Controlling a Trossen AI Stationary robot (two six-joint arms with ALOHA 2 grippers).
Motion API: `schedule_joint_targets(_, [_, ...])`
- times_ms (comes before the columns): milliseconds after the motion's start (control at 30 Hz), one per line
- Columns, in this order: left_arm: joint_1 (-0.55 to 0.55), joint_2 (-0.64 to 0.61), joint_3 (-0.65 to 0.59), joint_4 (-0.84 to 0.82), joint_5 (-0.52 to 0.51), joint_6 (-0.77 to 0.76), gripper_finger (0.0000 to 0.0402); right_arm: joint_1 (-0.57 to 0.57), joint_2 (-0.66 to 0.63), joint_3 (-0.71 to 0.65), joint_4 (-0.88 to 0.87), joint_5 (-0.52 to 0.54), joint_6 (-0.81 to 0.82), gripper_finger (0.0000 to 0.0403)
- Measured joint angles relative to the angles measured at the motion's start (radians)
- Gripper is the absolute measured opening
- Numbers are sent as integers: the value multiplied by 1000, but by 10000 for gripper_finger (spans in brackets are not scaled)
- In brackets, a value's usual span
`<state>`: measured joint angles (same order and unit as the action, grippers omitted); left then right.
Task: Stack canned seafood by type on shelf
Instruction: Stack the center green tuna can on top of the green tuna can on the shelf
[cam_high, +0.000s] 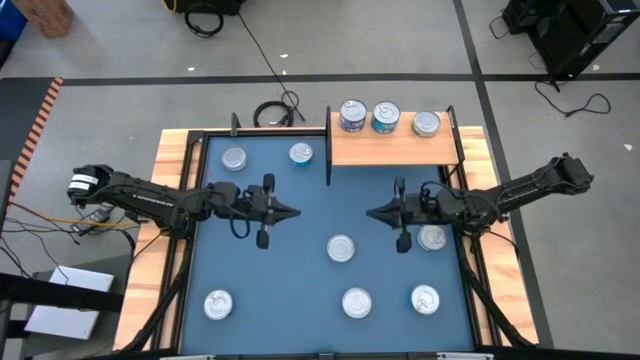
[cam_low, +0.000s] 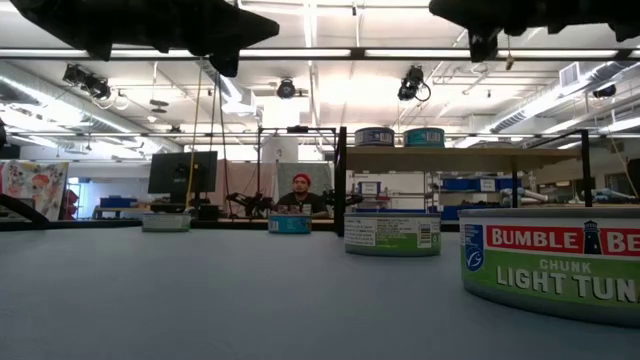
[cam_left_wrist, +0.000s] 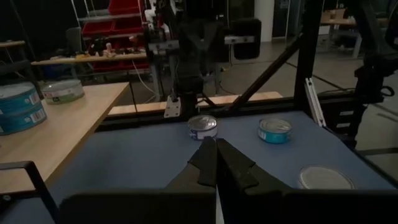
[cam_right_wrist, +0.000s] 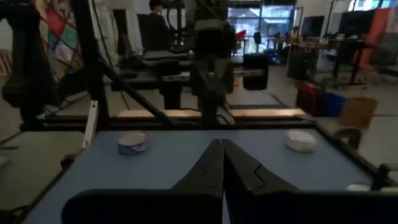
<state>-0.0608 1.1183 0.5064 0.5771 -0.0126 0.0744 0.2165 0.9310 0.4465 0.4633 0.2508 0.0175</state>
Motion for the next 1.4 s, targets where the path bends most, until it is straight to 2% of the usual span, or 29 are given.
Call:
schedule_joint_targets(200, [0,0,21,-100,-9,-4,1,-19,37,0,-5,47,-42,25])
schedule_joint_targets(367, [0,0,78,-243,-19,-2,1,-22,84,0,52,-38,-148,12])
schedule_joint_targets(500, [0,0,147,-415,-46,-1,1,-23,97,0,59,-64,-182,5])
schedule_joint_targets(700, [-1,0,314,-800,-53,-45,1,-23,97,0,58,-65,-186,12])
schedule_joint_targets(867, [-37,0,399,-1003,-81,-90,1,-21,97,0,47,-64,-171,8])
schedule_joint_targets(1000, [-101,0,411,-1086,-81,-136,1,-21,97,0,42,-64,-147,10])
schedule_joint_targets(1400, [-337,0,410,-1179,-113,-268,1,-21,97,0,43,-63,-141,10])
